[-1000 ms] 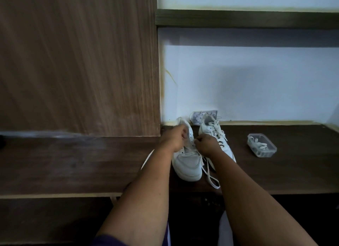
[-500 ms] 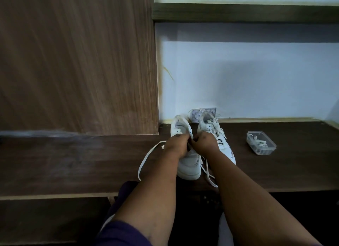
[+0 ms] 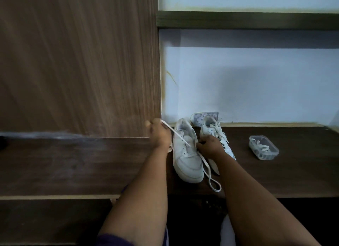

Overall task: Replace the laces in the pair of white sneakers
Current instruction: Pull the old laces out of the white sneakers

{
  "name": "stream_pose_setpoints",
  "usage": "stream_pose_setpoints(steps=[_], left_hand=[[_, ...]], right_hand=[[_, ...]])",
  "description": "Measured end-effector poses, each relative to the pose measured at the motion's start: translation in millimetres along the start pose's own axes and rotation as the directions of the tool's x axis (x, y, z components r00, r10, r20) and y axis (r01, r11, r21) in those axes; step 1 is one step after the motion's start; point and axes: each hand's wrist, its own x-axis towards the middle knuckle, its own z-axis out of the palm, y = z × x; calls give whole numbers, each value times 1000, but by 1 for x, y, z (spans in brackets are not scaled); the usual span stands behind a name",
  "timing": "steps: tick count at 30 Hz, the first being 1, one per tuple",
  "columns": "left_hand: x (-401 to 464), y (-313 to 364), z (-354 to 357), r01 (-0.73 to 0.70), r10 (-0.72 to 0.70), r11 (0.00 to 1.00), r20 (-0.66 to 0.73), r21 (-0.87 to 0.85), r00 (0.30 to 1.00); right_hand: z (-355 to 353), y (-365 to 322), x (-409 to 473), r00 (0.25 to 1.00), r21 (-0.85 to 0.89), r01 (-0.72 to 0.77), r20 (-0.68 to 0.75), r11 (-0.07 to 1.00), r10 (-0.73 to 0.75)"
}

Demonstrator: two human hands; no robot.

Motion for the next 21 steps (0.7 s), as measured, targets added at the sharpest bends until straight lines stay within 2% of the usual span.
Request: stream_pose_setpoints(steps=[1,2,3,4,5,6,7,8,9,10,11,13,15,18,21], left_hand=[[9,8,-9,49,-68,975,-84,-216,994],[18,13,-16,119,-176,898,-99,-423,979],[22,16,-22,185,-273,811,-78,-556,959],[21,13,-27,278,-360,656,33,-702,933],[14,15,-32,373,-376,520,186,-768,908],[10,16,-31,439,-341,513,295,-737,893],[3,20,-30,436,-283,645,334,-628,899],[-4,22,-27,287,-160,859,309,-425,937],[-13,23,-22,80,-8,978,350,-192,937],[-17,17,-14,-198,158,979,419,54,894],[-22,11,-7,-365,211,908,530,204,821],[-27,0,6,-552,195,752,678,361,709],[-31,-9,14,-621,179,674,727,399,663],[-32,-12,21,-613,192,676,705,410,683],[-29,-14,24,-617,200,682,712,392,673]], right_hand=[[1,1,1,1000,7,-1,3,1000,1],[1,0,1,1000,10,0,10,1000,0],[2,-1,1,1000,6,5,18,1000,-5],[2,-3,2,1000,-2,7,20,1000,-7],[3,-4,2,1000,-5,6,18,1000,-5],[3,-4,2,1000,-1,3,15,1000,-3],[3,-5,2,1000,5,0,11,1000,0],[4,-5,1,1000,9,-3,9,1000,3],[4,-5,0,1000,12,-8,6,1000,8],[4,-5,0,1000,17,-11,3,1000,11],[4,-5,-1,1000,24,-13,-3,1000,13],[3,-5,-2,1000,38,-18,-13,999,18],[3,-4,-3,1000,49,-19,-21,999,20],[4,-3,-3,1000,51,-13,-21,999,14],[3,-3,-1,1000,56,-20,-8,998,21]])
